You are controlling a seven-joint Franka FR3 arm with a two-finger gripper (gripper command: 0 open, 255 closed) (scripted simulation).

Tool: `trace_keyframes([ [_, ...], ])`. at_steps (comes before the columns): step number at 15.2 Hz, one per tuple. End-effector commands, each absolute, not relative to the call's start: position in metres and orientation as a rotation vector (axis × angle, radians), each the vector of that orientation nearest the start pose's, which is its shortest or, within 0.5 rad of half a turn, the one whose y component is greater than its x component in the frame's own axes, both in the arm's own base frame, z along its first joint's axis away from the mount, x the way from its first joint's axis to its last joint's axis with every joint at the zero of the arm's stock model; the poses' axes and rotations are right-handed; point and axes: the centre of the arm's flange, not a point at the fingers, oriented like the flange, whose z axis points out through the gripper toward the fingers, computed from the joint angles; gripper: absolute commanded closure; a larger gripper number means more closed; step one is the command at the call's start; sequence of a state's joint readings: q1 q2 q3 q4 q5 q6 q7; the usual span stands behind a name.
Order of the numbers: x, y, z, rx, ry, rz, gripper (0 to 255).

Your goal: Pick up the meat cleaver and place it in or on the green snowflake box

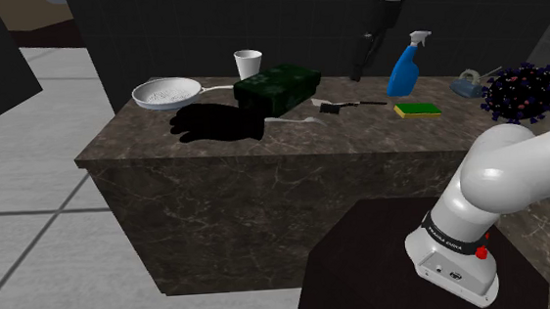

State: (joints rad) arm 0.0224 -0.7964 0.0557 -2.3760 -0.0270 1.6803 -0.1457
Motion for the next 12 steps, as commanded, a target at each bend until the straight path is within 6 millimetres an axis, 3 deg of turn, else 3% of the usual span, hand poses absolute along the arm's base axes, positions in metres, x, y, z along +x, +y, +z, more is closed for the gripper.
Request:
trace_keyframes([
  [1,0.314,0.027,0.594,-3.191,-0.337,-0.156,0],
  [12,0.404,-0.073,0.510,-3.078,-0.696,0.050,0],
])
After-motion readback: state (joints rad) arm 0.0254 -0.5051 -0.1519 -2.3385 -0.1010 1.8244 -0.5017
